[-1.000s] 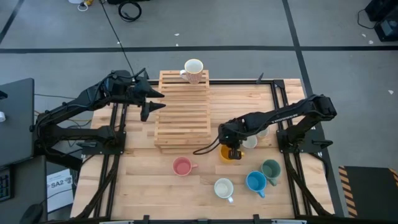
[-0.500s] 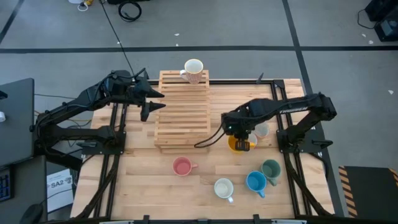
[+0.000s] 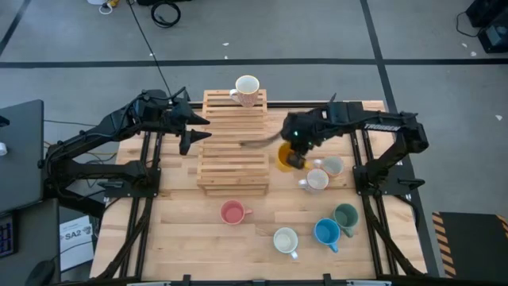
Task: Place coffee mugs
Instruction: Put the yellow mug on the shelf
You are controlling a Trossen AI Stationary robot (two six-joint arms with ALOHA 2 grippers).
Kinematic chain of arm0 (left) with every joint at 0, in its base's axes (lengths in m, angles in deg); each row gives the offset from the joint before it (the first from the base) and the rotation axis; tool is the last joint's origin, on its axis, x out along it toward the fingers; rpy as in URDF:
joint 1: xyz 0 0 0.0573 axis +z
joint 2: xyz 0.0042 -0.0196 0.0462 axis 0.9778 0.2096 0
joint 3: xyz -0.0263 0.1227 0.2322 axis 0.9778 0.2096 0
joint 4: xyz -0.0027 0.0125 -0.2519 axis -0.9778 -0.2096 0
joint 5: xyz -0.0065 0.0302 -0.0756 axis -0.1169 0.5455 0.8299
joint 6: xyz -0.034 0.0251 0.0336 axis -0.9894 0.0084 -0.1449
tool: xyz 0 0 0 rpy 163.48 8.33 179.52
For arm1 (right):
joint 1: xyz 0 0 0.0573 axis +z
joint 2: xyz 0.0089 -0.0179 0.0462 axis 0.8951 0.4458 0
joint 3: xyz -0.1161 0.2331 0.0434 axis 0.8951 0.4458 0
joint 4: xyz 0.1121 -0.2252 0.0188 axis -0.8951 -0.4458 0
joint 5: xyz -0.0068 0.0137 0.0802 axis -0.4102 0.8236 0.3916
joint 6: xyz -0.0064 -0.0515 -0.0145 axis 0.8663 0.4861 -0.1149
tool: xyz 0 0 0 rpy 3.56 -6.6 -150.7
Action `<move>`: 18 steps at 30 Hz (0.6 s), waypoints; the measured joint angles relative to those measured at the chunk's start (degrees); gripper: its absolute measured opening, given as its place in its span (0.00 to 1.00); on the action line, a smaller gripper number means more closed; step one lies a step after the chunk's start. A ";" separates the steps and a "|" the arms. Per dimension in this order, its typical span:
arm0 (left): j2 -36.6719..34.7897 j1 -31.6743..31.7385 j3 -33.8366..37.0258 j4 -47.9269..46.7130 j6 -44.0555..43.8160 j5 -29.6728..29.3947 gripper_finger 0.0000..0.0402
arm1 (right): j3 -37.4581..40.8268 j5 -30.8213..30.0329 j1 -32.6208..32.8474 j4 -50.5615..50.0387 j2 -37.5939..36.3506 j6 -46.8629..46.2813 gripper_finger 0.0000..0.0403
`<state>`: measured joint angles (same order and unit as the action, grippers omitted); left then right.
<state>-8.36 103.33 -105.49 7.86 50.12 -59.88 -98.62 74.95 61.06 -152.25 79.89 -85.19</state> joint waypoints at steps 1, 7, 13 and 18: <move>0.00 0.00 0.00 0.02 0.00 0.00 0.56 | 0.00 0.00 -0.79 1.09 0.00 -1.57 0.08; -0.01 -0.02 0.00 0.04 0.00 0.00 0.56 | 0.02 0.01 -5.19 9.56 0.64 -9.48 0.08; 0.01 -0.04 0.00 0.79 0.00 0.02 0.56 | 0.02 0.32 -9.28 15.28 1.08 -15.74 0.09; 0.01 -0.75 -0.02 1.10 0.00 0.00 0.56 | 0.04 1.81 -11.85 17.50 1.57 -19.84 0.09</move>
<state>-8.35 102.58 -105.51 8.96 50.12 -59.88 -98.58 76.75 49.22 -134.75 81.47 -105.03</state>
